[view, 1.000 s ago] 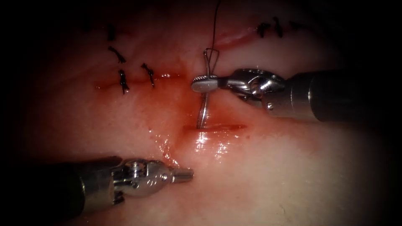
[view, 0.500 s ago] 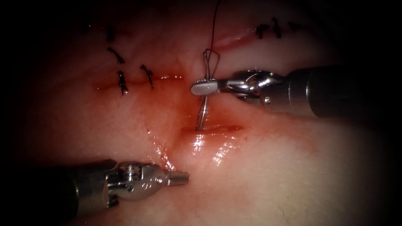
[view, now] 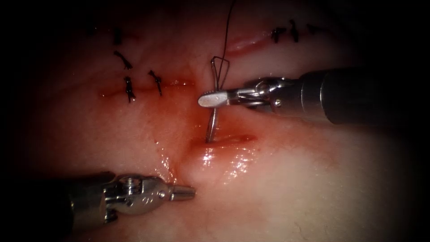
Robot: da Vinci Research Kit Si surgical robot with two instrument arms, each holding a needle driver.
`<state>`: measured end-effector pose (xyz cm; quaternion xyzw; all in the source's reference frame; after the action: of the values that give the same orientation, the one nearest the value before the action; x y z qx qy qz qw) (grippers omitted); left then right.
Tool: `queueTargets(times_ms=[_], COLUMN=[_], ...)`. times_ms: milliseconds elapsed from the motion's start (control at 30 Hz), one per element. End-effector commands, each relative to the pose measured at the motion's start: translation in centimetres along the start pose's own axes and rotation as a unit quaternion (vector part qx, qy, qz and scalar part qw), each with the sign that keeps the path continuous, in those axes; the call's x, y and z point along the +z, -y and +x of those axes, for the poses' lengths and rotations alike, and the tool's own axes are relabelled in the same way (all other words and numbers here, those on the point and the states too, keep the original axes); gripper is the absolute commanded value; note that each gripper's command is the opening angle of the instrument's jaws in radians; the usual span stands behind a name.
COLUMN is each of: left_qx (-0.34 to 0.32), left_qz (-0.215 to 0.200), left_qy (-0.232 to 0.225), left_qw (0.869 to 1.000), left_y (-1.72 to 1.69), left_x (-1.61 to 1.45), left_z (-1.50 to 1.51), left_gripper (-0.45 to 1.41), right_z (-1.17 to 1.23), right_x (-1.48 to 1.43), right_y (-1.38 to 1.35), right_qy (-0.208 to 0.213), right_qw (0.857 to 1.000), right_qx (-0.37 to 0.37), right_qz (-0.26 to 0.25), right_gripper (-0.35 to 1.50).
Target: Wound Closure
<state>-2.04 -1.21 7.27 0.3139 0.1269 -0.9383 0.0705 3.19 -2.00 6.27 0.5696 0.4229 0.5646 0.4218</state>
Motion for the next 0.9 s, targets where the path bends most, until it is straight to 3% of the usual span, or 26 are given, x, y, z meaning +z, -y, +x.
queueTargets(times_ms=[33,667,900], left_qx=[0.001,0.003,0.003], left_qz=[0.0,-0.002,-0.003], left_qy=[0.0,0.002,0.003], left_qw=[1.0,1.0,1.0], left_y=[0.03,0.05,0.04], left_x=[0.08,0.09,0.1], left_z=[0.01,-0.05,-0.05], left_gripper=[-0.45,-0.45,-0.45], right_z=[0.01,-0.45,-0.61], right_x=[0.17,0.42,0.54], right_y=[0.02,0.11,0.09], right_qy=[0.004,0.042,0.037], right_qw=[1.0,0.992,0.989], right_qx=[0.007,0.117,0.139], right_qz=[0.004,0.023,0.042], right_gripper=[-0.35,-0.35,-0.35])
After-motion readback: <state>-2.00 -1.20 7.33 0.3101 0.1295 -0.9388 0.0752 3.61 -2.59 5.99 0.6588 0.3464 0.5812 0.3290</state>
